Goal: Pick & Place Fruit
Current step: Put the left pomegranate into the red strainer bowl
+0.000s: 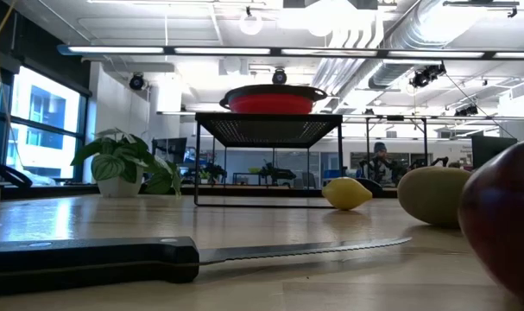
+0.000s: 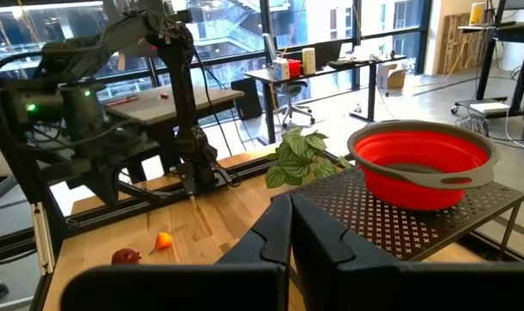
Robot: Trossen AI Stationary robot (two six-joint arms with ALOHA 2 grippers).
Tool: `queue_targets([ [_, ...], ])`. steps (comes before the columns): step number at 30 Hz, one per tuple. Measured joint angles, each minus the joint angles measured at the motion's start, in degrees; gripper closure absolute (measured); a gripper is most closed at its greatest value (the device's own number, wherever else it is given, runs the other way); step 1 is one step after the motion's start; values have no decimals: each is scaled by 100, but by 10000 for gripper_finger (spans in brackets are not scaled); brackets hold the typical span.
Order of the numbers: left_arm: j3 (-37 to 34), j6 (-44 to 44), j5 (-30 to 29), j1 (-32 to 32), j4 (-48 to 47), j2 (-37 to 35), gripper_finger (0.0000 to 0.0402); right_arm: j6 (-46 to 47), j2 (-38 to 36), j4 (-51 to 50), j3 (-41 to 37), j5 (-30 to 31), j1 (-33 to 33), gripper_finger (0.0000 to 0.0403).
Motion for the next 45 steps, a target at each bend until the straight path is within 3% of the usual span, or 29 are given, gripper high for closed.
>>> queue_targets([
  [8,0,-759,1,-394,279,261,401,0,0,-22,0,-22,-2,400],
  [15,8,-868,-17,-441,695,535,401,0,0,-28,0,-26,0,400],
  [24,755,-855,-68,-432,-30,1118,401,0,0,-49,0,-26,0,400],
  [45,772,-866,-52,-432,-102,1154,401,15,2,-319,0,-61,0,400],
])
